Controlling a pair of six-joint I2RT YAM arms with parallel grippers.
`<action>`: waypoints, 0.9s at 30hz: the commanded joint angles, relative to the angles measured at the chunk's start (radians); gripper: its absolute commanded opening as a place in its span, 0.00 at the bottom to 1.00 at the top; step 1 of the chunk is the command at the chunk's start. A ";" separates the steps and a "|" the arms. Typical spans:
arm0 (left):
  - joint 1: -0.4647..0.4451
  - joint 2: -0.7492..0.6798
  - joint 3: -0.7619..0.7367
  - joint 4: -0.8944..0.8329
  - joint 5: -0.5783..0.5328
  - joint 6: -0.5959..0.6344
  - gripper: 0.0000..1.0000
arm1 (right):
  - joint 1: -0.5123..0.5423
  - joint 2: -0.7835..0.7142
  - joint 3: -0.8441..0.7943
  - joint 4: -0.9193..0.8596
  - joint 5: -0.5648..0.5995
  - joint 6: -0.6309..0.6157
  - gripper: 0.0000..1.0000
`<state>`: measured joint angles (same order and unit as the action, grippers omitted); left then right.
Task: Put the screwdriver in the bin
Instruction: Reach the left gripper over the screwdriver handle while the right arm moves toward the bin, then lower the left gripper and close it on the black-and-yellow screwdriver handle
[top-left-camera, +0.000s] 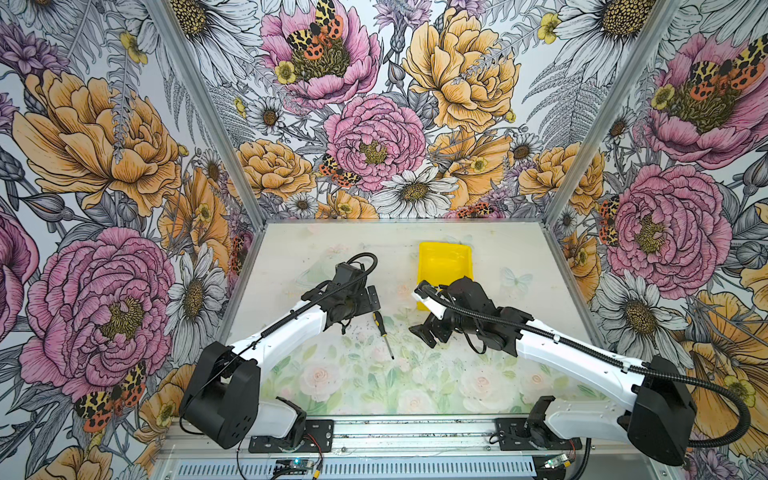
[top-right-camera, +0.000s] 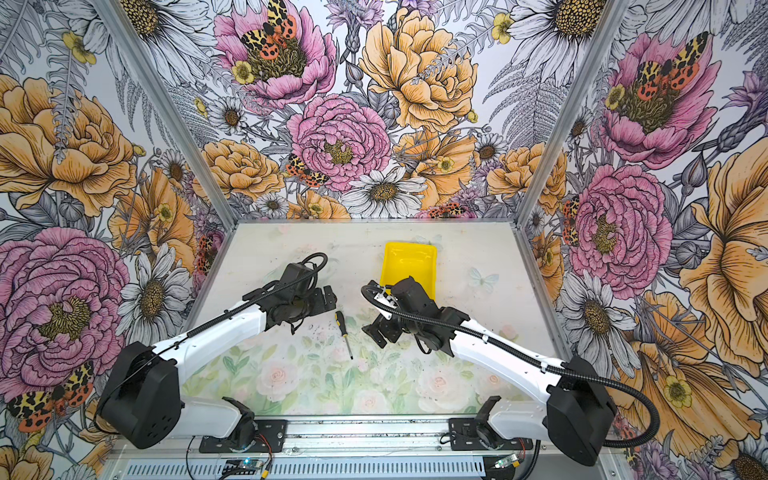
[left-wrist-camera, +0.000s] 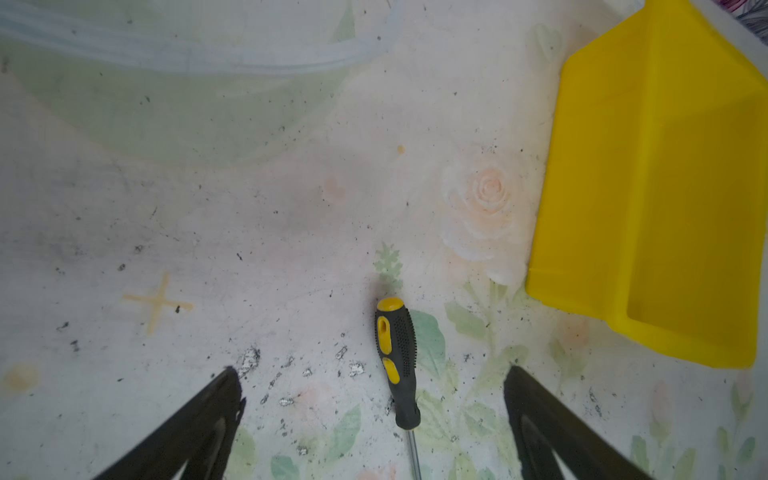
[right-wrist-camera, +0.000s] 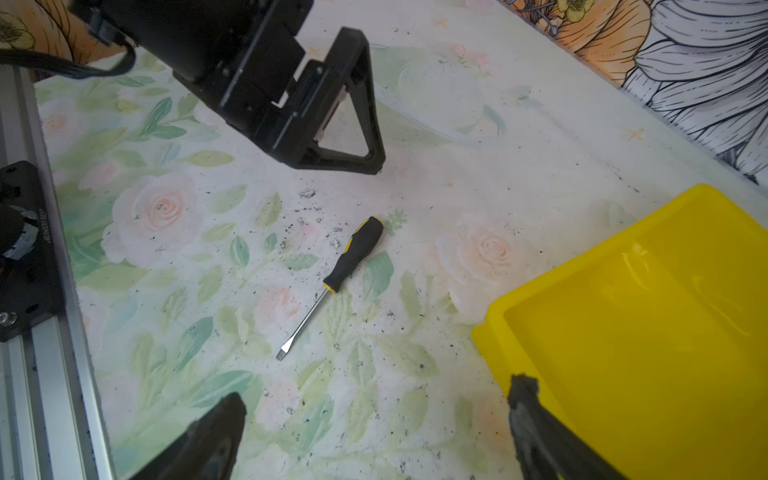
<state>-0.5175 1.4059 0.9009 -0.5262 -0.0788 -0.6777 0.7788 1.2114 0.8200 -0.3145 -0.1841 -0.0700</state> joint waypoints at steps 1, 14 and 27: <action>-0.036 0.050 0.039 -0.035 -0.056 -0.099 0.99 | 0.005 -0.127 -0.069 0.008 -0.085 0.006 0.99; -0.152 0.262 0.161 -0.112 -0.123 -0.178 0.99 | -0.043 -0.299 -0.144 0.001 -0.087 0.046 0.99; -0.179 0.372 0.243 -0.208 -0.170 -0.243 0.85 | -0.056 -0.269 -0.150 0.033 -0.068 0.035 0.99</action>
<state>-0.6937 1.7630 1.1168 -0.6964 -0.2062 -0.8913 0.7315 0.9493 0.6582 -0.3134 -0.2588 -0.0242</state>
